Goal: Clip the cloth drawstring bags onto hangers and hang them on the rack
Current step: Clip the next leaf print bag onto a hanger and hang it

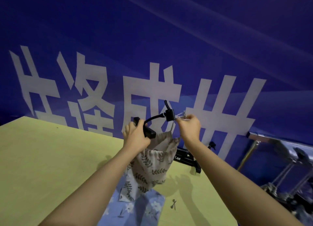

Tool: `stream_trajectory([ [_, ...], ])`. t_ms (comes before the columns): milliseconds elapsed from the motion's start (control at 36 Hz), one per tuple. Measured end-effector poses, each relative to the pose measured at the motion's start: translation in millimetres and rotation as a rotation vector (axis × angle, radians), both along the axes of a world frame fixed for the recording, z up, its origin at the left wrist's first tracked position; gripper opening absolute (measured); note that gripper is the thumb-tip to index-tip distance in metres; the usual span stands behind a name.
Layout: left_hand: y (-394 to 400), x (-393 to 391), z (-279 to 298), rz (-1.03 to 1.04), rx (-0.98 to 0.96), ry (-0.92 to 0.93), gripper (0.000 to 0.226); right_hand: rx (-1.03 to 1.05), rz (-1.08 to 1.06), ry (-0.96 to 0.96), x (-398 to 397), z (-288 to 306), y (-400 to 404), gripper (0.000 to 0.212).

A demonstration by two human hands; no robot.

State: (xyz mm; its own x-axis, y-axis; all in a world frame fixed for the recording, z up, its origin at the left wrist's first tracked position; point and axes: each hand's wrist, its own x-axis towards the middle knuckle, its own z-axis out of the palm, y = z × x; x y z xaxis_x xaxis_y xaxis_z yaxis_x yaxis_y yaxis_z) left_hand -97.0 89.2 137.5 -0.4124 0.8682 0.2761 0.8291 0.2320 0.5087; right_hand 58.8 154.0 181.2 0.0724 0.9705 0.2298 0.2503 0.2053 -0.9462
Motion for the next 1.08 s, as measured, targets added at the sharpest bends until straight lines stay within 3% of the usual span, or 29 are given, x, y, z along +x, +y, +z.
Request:
stream_trajectory([
  [139,4,-1,2,-0.028,0.012,0.34,0.064,-0.035,0.007,0.041,7,-1,-3,0.026],
  [306,3,-2,0,-0.26,-0.005,0.258,0.07,-0.031,0.024,0.006,15,-8,-7,0.018],
  [389,-1,0,3,-0.324,0.012,0.254,0.062,-0.019,0.033,-0.017,18,-11,-6,0.021],
  [500,1,4,12,-0.273,0.093,0.258,0.045,-0.016,0.024,-0.021,23,-12,-7,0.031],
  [611,11,8,15,-0.226,0.124,0.288,0.052,-0.013,0.03,-0.024,25,-13,-7,0.026],
  [806,12,19,17,-0.088,0.194,0.227,0.053,-0.07,-0.005,0.023,31,-20,-10,0.04],
  [944,13,28,16,-0.132,0.274,0.14,0.03,0.038,-0.011,0.036,34,-17,-11,0.016],
  [1083,19,35,15,-0.237,0.215,0.152,0.019,0.135,0.065,0.044,22,5,-10,0.027],
])
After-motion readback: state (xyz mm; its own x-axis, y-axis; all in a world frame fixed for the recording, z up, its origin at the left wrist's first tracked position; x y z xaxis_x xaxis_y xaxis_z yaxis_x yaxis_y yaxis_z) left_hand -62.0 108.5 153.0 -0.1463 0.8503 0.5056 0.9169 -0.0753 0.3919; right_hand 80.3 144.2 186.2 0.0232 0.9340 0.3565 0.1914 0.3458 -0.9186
